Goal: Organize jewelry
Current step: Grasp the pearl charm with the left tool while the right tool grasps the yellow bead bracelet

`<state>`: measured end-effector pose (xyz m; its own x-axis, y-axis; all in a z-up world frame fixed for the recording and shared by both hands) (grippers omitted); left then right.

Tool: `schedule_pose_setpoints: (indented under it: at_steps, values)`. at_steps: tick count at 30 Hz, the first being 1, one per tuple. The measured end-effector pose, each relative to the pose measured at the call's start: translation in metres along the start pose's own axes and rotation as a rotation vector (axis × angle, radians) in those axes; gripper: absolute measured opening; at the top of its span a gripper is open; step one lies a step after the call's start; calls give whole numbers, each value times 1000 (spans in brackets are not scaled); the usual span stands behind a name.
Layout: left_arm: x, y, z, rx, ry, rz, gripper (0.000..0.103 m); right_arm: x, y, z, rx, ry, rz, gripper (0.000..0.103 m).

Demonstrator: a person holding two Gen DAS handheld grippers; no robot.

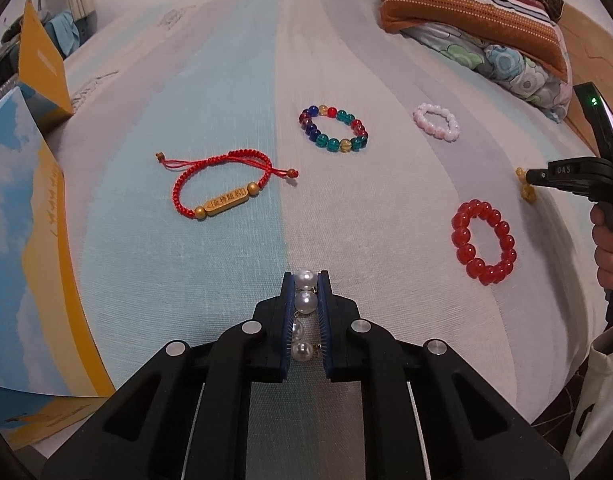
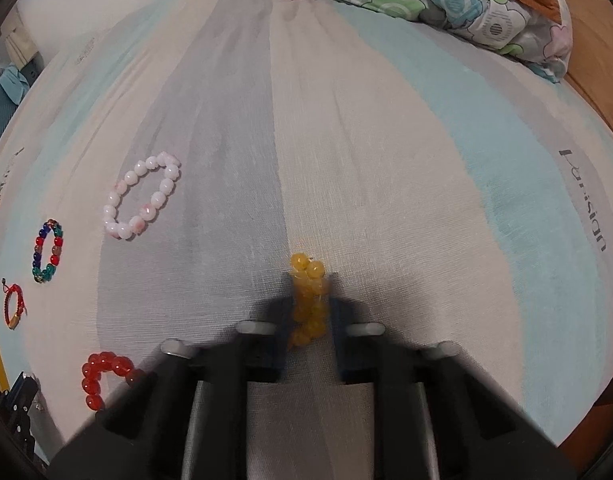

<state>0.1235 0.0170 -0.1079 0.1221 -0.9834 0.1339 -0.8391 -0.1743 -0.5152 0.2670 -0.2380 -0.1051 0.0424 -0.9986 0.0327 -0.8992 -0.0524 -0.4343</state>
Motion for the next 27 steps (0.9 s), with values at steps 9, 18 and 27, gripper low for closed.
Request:
schedule_pose_setpoints:
  at_steps: [9,18,27]
  values:
    - [2,-2,-5,11,5,4,11,1,0,-2,3,2,3,0]
    - [2,-1,-4,16,1,5,11,9,0,5,-8,11,54,10]
    - [4,0,-5,17,1,13,11,10,-2,15,-13,7,63,31]
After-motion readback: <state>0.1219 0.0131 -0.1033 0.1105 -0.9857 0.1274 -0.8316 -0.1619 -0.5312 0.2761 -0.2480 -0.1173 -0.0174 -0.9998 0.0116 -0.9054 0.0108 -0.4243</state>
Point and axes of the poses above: each gripper's, at about its wrist camera, not at the fingertips, and z roughly the way its jaws point, x to its right, y to its underside, the point moved 1 cm from there along z, roughly the way its jaws point, and after that the axes turned 7 degrees about -z, right-handed, at the moved point
